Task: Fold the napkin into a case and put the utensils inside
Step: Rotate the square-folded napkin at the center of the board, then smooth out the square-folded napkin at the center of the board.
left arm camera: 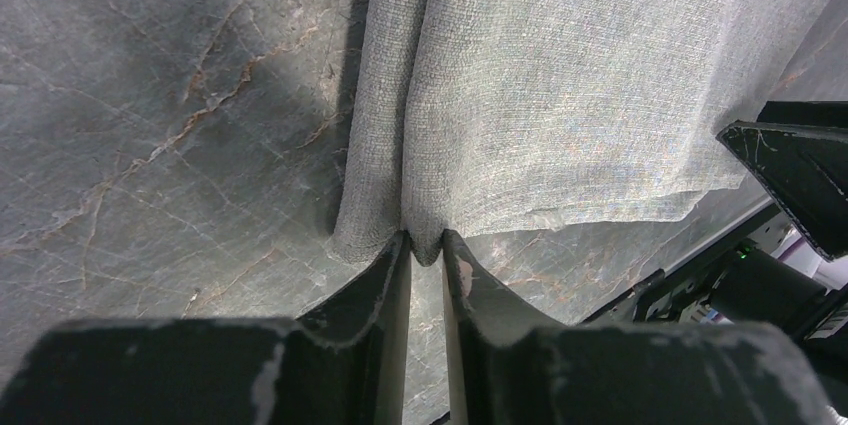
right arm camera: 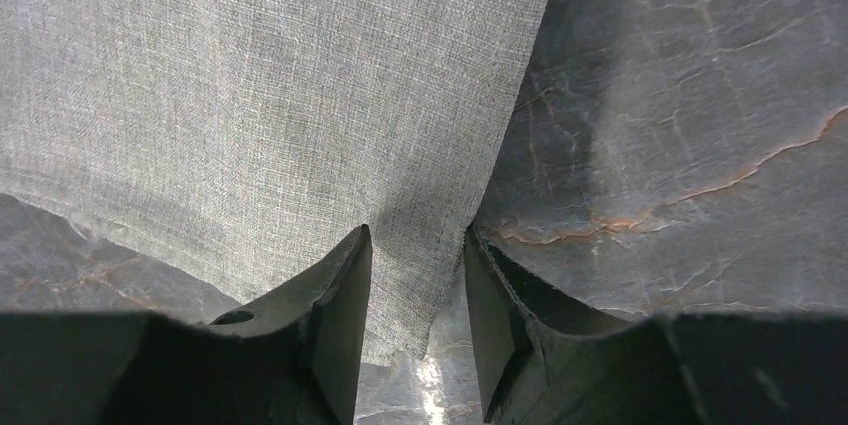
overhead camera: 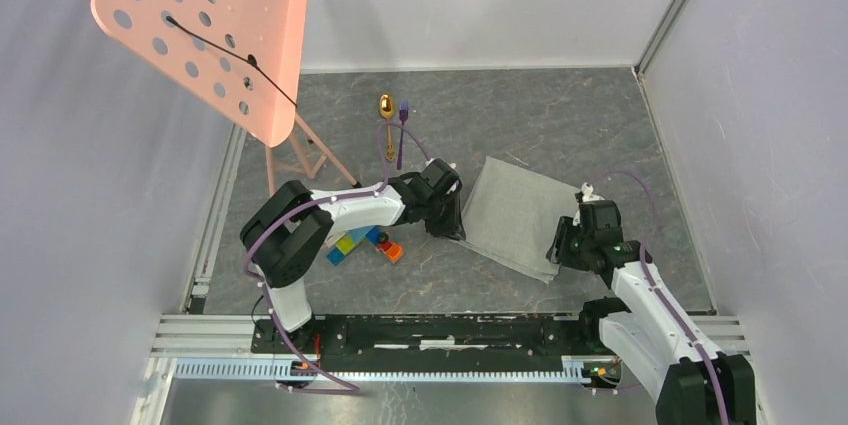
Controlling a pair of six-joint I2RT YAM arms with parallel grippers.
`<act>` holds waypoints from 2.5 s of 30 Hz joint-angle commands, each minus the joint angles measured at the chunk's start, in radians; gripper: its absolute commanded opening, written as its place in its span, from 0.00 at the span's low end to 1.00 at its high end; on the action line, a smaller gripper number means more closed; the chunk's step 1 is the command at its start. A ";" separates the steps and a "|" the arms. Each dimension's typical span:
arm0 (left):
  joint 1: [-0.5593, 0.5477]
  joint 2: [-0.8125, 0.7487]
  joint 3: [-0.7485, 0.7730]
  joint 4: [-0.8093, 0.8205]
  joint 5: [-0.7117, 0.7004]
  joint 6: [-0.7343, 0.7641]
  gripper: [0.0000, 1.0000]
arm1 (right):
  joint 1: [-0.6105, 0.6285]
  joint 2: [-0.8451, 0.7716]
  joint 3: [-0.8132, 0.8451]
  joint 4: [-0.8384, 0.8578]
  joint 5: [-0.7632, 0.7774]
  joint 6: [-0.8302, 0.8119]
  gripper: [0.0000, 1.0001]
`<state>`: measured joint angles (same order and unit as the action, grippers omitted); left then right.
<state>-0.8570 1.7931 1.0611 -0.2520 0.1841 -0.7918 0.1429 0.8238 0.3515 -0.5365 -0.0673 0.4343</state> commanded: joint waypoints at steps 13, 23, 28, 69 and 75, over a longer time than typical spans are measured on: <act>-0.002 -0.115 0.023 -0.024 -0.014 0.055 0.10 | -0.003 -0.073 0.051 -0.080 0.000 -0.002 0.39; 0.011 -0.112 -0.007 -0.050 -0.020 0.064 0.09 | -0.003 -0.087 0.081 -0.090 -0.016 -0.008 0.39; 0.020 -0.081 -0.018 -0.044 -0.028 0.070 0.06 | -0.002 -0.087 0.078 -0.083 -0.040 -0.046 0.40; 0.016 -0.023 -0.056 -0.016 0.029 0.074 0.10 | 0.165 -0.132 -0.089 -0.131 -0.064 0.052 0.18; 0.015 -0.088 -0.027 -0.062 0.047 0.096 0.27 | 0.164 -0.078 0.075 -0.032 -0.110 -0.024 0.40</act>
<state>-0.8341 1.7615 0.9958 -0.2825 0.2131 -0.7498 0.3012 0.6804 0.3023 -0.6289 -0.1650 0.4618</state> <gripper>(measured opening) 0.221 0.332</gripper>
